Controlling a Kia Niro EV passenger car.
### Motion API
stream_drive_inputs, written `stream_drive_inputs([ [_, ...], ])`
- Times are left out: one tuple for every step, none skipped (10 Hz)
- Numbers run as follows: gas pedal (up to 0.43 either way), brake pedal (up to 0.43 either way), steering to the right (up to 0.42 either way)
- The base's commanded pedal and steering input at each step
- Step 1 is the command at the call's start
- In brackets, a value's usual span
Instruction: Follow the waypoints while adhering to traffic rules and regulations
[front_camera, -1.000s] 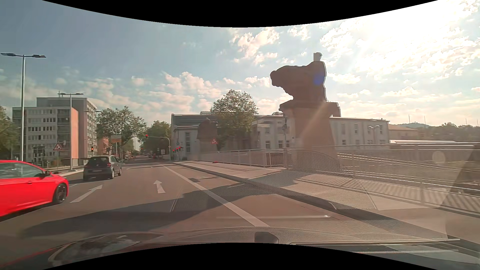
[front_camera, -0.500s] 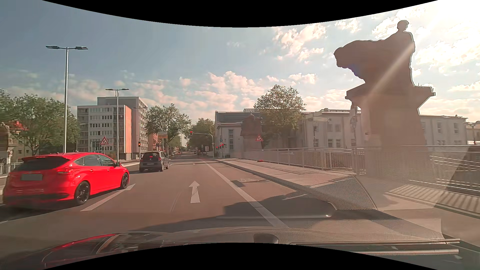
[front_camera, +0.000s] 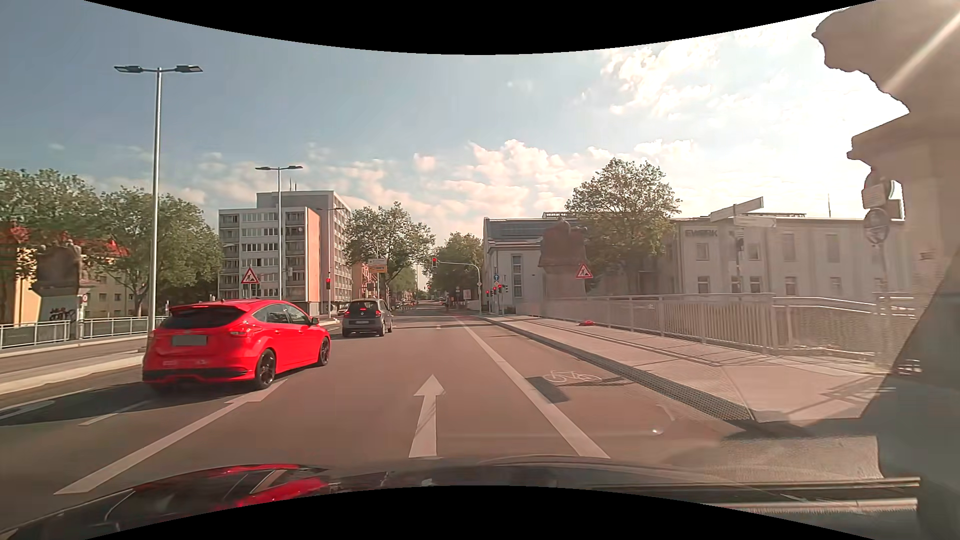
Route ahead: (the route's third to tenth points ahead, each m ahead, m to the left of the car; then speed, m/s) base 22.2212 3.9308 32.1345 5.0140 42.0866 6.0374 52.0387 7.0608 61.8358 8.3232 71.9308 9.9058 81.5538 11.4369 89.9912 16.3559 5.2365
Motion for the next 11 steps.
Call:
stream_drive_inputs([
  [0.098,0.000,-0.121],
  [0.098,0.000,-0.105],
  [0.098,0.000,-0.093],
  [0.098,0.000,-0.080],
  [0.098,0.000,-0.065],
  [0.098,0.000,-0.048],
  [0.087,0.000,-0.036],
  [0.087,0.000,-0.032],
  [0.087,0.000,-0.033],
  [0.087,0.000,-0.033],
  [0.079,0.000,-0.033],
])
